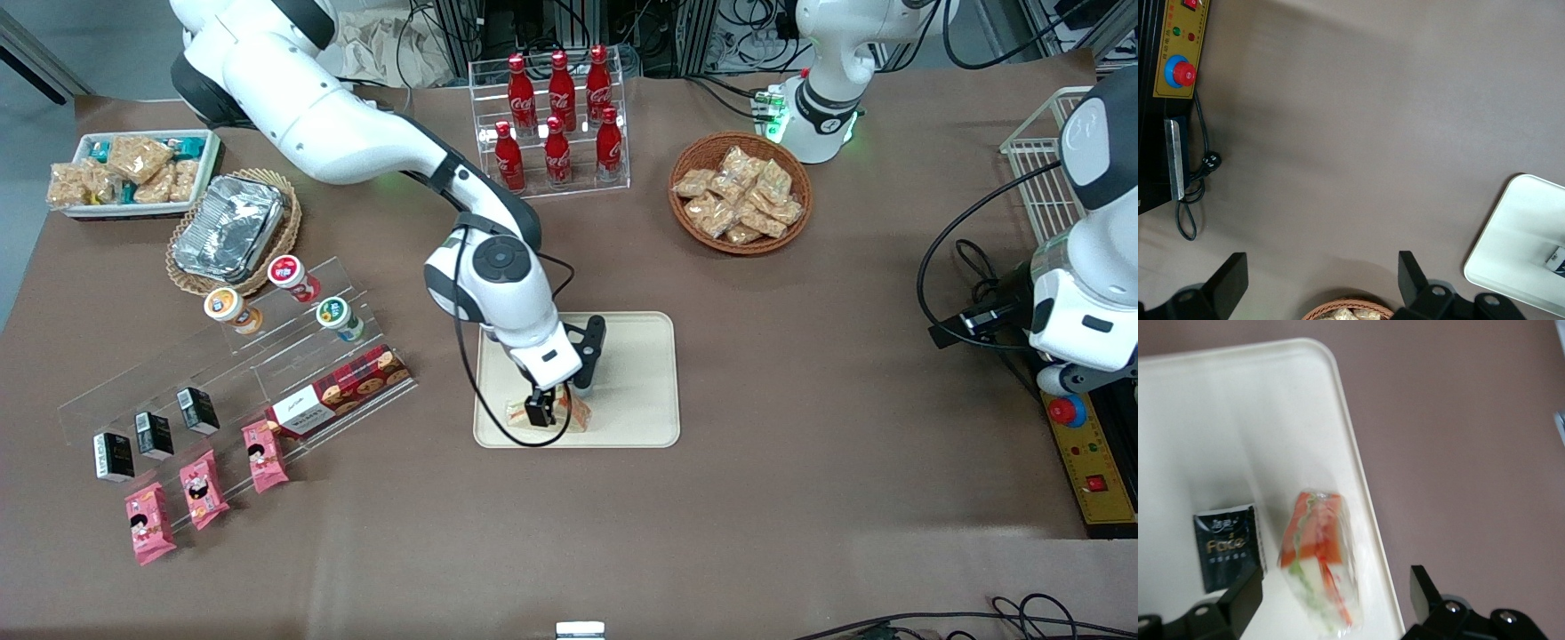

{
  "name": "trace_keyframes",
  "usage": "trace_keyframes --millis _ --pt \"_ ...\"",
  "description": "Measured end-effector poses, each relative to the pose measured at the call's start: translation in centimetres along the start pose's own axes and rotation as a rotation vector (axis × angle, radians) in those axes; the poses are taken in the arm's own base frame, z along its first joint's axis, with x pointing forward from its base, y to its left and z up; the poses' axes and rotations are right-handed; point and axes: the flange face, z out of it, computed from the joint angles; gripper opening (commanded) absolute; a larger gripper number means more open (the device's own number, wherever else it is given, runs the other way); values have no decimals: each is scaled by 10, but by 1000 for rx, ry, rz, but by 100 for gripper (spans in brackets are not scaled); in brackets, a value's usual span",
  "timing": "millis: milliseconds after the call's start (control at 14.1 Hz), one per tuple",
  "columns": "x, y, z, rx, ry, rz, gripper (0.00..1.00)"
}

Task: Place sandwich on tray

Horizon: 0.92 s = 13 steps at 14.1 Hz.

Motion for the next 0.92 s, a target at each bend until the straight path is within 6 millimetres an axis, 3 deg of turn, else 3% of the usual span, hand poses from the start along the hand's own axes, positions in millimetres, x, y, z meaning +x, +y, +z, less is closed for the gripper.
trace_keyframes --millis 212,354,566,919 --pt "-30 50 -73 68 -26 179 99" --pt "-68 89 -122 93 -50 302 99" --pt "-135 142 -174 108 -80 458 99" --pt "-224 184 -256 29 -166 707 99"
